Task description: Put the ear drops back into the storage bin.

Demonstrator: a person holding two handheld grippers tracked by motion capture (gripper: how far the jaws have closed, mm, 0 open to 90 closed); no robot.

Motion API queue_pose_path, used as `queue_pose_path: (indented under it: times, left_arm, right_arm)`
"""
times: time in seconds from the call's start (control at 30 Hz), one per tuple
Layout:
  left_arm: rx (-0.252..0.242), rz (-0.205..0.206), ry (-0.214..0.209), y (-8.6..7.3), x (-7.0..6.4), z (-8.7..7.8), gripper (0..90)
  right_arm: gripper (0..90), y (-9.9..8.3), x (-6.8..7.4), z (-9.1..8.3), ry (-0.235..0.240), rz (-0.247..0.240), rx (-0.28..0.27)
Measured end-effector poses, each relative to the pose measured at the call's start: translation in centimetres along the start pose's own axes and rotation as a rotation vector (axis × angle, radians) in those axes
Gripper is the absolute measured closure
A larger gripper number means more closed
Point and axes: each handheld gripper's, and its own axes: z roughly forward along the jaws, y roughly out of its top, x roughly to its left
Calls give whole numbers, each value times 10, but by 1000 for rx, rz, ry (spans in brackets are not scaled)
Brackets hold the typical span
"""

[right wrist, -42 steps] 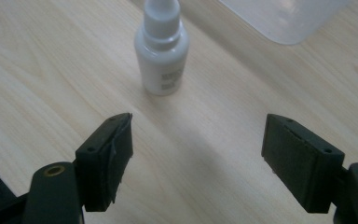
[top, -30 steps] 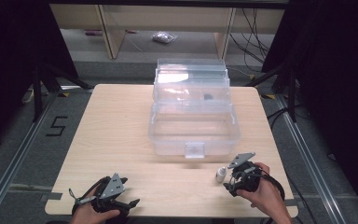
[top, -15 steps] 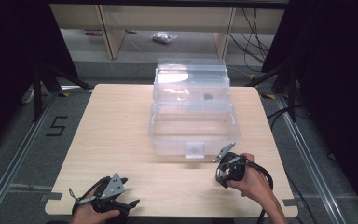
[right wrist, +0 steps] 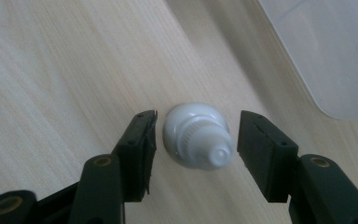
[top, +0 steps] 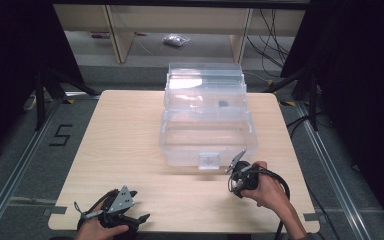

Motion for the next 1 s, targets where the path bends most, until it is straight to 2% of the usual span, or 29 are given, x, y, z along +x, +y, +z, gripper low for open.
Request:
queue_pose_path:
  times: [0.03, 0.1, 0.27, 0.47, 0.5, 0.6, 0.63, 0.73, 0.77, 0.87, 1.0]
  left_arm:
    - [0, -2, 0, 0, 0, 0, 165]
    - [-2, -22, 0, -1, -1, 1, 165]
    - [-1, -21, 1, -1, -1, 1, 166]
    - [0, -1, -2, 0, 0, 0, 167]
    - [0, -20, -1, -1, -1, 1, 166]
    - [-8, -23, -1, -1, -2, 0, 167]
    - [-6, -17, 0, -1, -1, 0, 166]
    - [-2, -16, 0, -1, -2, 0, 166]
    - [-1, -17, -2, 0, -1, 1, 166]
    - [-2, -19, 1, -1, -1, 1, 166]
    - [-1, -18, 0, -1, -1, 1, 166]
  right_arm:
    - [493, 1, -1, 1, -2, -16, -1]
    - [507, 3, -1, 2, 1, -19, 6]
    - [566, 5, 0, 4, 9, -24, 27]
    - [600, 5, 1, 3, 11, 9, 30]
    - [601, 6, 2, 2, 12, -9, 30]
    - [601, 6, 2, 1, 3, -20, 33]
    - [601, 7, 2, 0, 10, -32, 28]
    - [601, 7, 2, -4, 12, -16, 16]
    - [601, 8, 0, -8, 12, -26, 7]
    - [601, 8, 0, -13, 9, -10, 8]
    - [601, 10, -3, -21, 20, -15, 18]
